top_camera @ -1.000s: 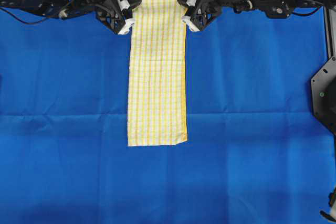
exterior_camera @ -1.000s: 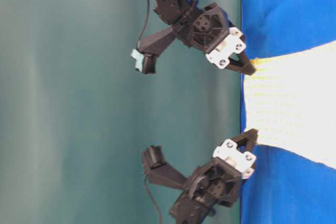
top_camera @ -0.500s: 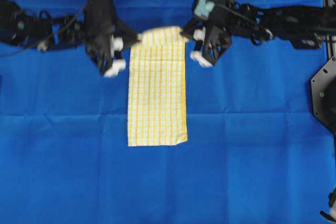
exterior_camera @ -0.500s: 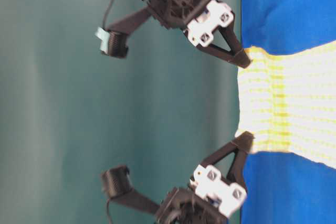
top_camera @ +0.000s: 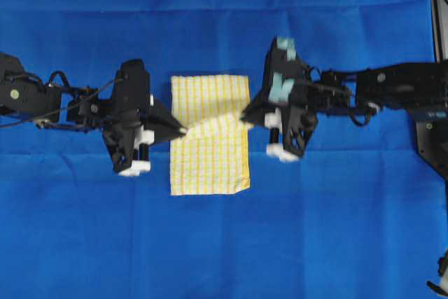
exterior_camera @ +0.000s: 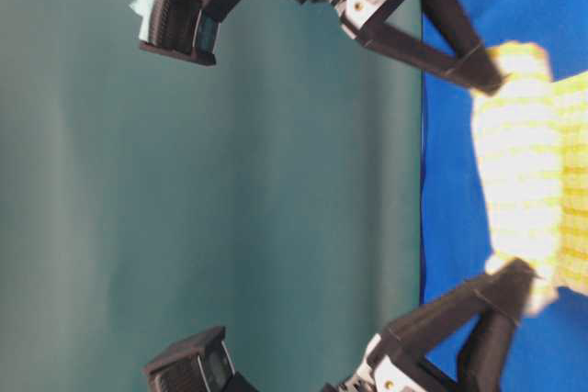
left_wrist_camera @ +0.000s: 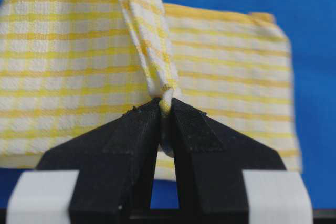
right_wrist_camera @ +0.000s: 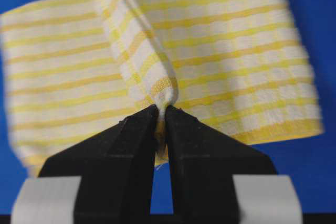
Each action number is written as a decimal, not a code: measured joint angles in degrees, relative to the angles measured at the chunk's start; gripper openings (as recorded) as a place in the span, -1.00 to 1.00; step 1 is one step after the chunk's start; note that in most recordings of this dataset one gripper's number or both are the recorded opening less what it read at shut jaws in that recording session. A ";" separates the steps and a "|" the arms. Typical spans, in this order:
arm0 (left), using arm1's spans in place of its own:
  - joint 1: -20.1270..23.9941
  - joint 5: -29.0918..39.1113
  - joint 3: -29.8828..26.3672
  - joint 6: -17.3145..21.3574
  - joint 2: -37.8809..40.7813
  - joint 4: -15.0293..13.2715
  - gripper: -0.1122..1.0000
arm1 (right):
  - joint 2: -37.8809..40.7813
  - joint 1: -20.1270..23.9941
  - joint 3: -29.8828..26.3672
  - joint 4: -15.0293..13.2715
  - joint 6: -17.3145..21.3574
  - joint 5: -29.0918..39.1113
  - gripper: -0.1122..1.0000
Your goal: Fold the yellow towel.
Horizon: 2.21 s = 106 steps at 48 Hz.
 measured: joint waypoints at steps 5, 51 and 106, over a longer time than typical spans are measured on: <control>-2.37 0.00 0.00 0.09 0.18 0.09 -0.72 | 0.44 2.55 -0.09 0.00 1.23 -0.35 -0.71; -6.77 0.00 -2.81 -2.20 6.86 0.00 0.07 | 7.73 9.58 -2.99 0.79 3.25 -2.90 -0.69; -1.76 5.98 18.46 -0.70 -36.12 0.26 0.26 | -44.12 4.66 20.39 -6.94 2.37 5.63 0.50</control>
